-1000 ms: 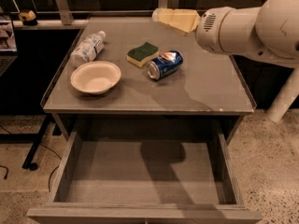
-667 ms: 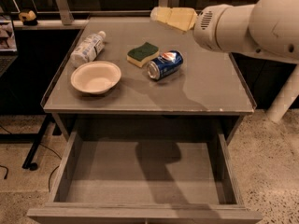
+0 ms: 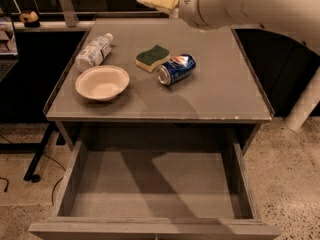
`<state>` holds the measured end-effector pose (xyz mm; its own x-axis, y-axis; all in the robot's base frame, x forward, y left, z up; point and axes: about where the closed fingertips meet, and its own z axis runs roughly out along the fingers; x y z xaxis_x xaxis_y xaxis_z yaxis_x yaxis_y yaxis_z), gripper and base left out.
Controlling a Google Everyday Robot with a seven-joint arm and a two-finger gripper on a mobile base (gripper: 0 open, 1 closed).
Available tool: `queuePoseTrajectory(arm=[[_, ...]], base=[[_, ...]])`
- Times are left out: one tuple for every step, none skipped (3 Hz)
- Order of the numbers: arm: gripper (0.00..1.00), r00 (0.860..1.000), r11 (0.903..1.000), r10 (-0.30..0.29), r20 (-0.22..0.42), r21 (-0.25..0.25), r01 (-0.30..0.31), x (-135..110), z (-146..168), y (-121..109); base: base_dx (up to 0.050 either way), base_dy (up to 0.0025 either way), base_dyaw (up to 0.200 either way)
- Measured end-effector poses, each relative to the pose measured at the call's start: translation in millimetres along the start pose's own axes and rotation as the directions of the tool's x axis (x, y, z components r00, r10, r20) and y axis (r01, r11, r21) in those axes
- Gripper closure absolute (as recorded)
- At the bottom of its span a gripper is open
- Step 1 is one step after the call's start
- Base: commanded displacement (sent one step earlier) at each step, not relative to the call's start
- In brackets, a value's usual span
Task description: Place blue plastic bottle into top drawer
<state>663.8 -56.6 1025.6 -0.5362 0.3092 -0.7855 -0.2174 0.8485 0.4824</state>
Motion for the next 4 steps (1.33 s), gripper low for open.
queuePoseTrajectory(arm=[[0.0, 0.999, 0.9993, -0.036, -0.028, 0.006, 0.036, -3, 23, 21], [0.0, 0.995, 0.997, -0.077, -0.064, -0.001, 0.077, 2, 43, 36], [0.0, 0.994, 0.9968, -0.08, -0.068, -0.003, 0.08, 2, 46, 37], [0.0, 0.997, 0.9981, -0.062, -0.049, -0.002, 0.062, 2, 45, 36]], base=[[0.0, 0.0, 0.0], [0.0, 0.0, 0.0], [0.0, 0.0, 0.0], [0.0, 0.0, 0.0]])
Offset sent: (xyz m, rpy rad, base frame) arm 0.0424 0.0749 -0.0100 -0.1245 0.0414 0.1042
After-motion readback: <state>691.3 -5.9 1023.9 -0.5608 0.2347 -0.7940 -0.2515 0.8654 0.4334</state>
